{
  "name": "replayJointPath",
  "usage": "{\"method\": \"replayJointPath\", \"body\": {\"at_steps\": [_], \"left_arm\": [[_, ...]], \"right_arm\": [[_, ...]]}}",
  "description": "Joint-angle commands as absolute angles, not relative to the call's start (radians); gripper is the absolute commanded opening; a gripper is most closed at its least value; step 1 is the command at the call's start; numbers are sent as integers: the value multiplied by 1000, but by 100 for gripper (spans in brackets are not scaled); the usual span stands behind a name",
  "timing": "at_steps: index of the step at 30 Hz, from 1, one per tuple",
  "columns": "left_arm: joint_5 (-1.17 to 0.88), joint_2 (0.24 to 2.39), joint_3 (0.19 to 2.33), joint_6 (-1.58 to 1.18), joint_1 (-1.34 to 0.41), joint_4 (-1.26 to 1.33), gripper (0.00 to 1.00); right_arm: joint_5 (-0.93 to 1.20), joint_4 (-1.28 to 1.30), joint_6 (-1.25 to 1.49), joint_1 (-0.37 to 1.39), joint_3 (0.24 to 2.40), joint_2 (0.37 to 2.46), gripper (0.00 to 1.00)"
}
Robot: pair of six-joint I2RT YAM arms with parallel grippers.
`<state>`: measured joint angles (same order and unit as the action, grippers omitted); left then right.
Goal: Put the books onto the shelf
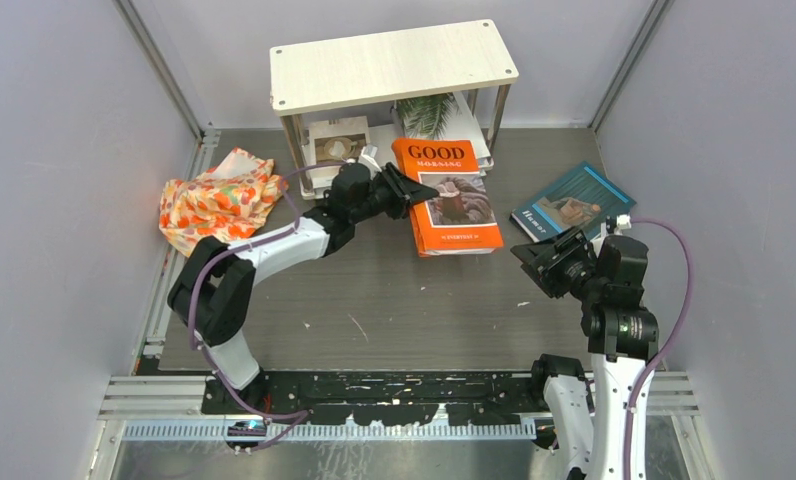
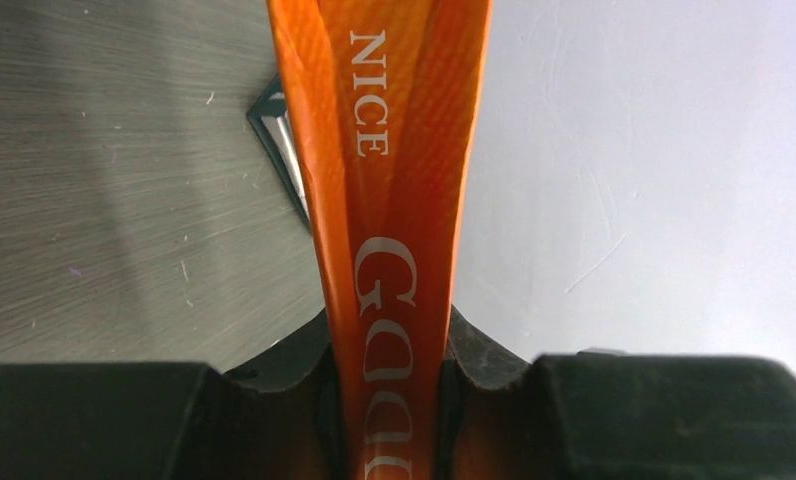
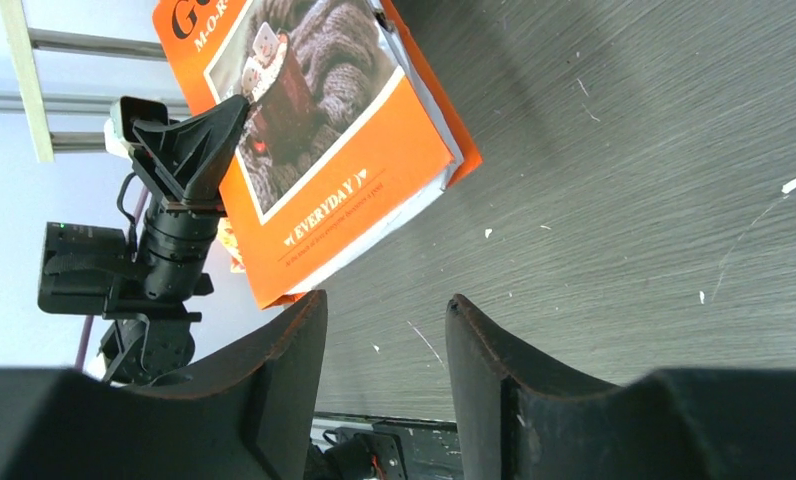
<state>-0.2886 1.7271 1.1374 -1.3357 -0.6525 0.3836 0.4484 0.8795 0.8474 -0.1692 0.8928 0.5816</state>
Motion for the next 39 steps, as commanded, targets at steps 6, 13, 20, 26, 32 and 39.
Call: {"method": "replayJointPath", "body": {"at_steps": [6,13,20,26,32,39], "left_arm": [[-153,1622,1152,-1444,-651,440,29],[-110,1618,1156,-1488,-669,448,29],[-99,1635,1165,-1506,-685,451,30],[-87,1641,1172,-1512,-698,456,30],[-71,1636,1172,-1514,-707,459,30],[-66,1637,1174,-1517,-720,460,31]], "right_arm": [[518,625,1006,-162,767,574,57],[534,389,1167,-148,661,577,59],[480,205,1268,-84,634,629,60],[386,171,1267,35,658,702,61],[339,157,1270,97,664,725,61],[320,74,1311,119,636,753,60]]}}
